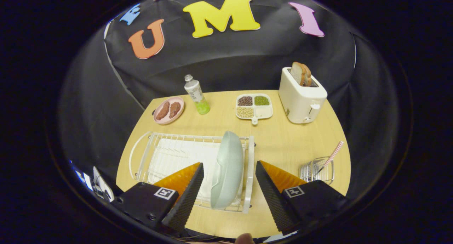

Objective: Take the plate from the dish rack, then take the spoon from the basket and place it into the plate.

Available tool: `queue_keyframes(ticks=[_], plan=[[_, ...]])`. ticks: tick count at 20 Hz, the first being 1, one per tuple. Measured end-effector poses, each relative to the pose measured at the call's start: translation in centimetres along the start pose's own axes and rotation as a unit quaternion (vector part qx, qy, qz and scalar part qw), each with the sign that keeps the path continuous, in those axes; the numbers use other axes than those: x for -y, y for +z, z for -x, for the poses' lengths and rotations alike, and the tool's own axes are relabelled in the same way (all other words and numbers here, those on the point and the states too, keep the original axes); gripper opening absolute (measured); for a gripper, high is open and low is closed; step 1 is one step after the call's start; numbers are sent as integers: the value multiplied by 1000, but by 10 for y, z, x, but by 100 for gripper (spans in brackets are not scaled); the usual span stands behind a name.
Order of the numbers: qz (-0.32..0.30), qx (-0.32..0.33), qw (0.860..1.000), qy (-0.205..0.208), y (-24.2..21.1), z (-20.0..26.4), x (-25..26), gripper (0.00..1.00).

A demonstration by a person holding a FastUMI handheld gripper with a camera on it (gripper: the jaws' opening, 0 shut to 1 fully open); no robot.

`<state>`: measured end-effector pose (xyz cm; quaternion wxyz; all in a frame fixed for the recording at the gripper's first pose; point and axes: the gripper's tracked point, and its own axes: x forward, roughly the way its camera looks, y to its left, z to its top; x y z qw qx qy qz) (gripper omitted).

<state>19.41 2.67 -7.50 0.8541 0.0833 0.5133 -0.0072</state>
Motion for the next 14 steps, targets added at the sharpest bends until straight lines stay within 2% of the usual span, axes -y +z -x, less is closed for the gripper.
queue_keyframes(ticks=[3,7,9,10,12,14], plan=[[-25,-31,999,-4,-2,-26,2,95],[-52,-56,997,-13,-5,-46,7,83],[-65,-74,995,-9,-11,-53,4,68],[-75,-84,994,-2,-13,-56,-1,56],[-91,-102,991,-11,-20,-63,-1,43],[-86,-104,990,-29,-20,-61,-1,41]])
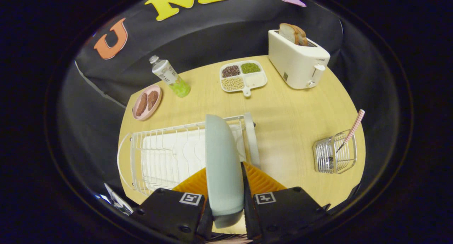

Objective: Take the plate from the dish rack, then take the spoon from the basket and place it into the plate.

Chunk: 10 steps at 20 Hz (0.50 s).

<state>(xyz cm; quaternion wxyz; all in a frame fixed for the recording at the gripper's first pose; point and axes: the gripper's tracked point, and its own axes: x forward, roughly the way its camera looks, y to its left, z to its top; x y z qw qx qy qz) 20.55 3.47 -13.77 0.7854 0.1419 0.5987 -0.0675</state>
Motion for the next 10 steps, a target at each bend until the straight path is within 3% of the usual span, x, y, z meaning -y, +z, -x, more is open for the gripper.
queue_keyframes(ticks=[10], plan=[[31,43,991,-120,10,43,8,37]])
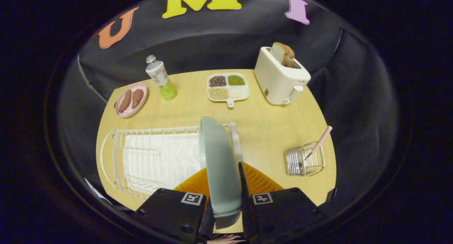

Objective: Take the plate from the dish rack, then take the spoon from the basket and place it into the plate.

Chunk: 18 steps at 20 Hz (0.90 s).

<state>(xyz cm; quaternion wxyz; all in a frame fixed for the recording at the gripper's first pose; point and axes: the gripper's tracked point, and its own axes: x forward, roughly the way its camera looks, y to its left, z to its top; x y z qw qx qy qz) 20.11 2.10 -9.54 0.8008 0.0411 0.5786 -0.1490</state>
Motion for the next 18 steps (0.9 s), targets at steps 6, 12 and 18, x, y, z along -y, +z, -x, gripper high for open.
queue_keyframes(ticks=[6,12,18], plan=[[3,29,999,40,-12,28,7,33],[-32,39,980,191,-94,56,10,33],[-86,-14,950,301,-220,17,9,33]])
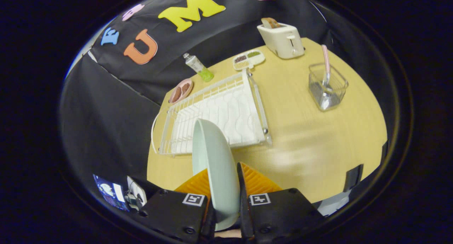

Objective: Take the plate from the dish rack, then take the spoon from the basket and place it into the plate.

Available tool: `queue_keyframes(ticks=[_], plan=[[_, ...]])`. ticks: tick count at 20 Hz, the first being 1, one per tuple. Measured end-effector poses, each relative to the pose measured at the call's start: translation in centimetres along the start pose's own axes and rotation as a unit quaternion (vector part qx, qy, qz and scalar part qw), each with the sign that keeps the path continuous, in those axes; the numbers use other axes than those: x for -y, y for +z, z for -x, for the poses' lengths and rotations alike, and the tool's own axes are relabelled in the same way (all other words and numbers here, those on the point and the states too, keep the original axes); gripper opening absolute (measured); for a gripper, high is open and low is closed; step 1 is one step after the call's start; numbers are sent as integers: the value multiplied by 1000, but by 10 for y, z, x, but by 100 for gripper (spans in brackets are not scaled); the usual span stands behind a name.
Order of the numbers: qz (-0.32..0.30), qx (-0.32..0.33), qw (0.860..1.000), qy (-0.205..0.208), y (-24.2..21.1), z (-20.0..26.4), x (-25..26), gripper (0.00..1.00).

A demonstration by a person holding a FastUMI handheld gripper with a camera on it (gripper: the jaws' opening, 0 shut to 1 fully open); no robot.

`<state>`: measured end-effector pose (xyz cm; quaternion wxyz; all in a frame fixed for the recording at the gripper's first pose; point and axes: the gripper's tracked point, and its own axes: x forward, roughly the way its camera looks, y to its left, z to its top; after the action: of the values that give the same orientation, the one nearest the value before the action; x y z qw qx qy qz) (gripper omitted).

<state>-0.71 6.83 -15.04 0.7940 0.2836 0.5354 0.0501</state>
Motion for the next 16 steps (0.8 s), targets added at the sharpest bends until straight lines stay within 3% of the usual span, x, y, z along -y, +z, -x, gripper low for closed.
queue_keyframes(ticks=[6,11,16], plan=[[-79,-34,994,66,-56,-56,34,32],[-69,-44,991,106,-49,-90,30,32],[-62,-62,989,116,-48,-101,28,32]])
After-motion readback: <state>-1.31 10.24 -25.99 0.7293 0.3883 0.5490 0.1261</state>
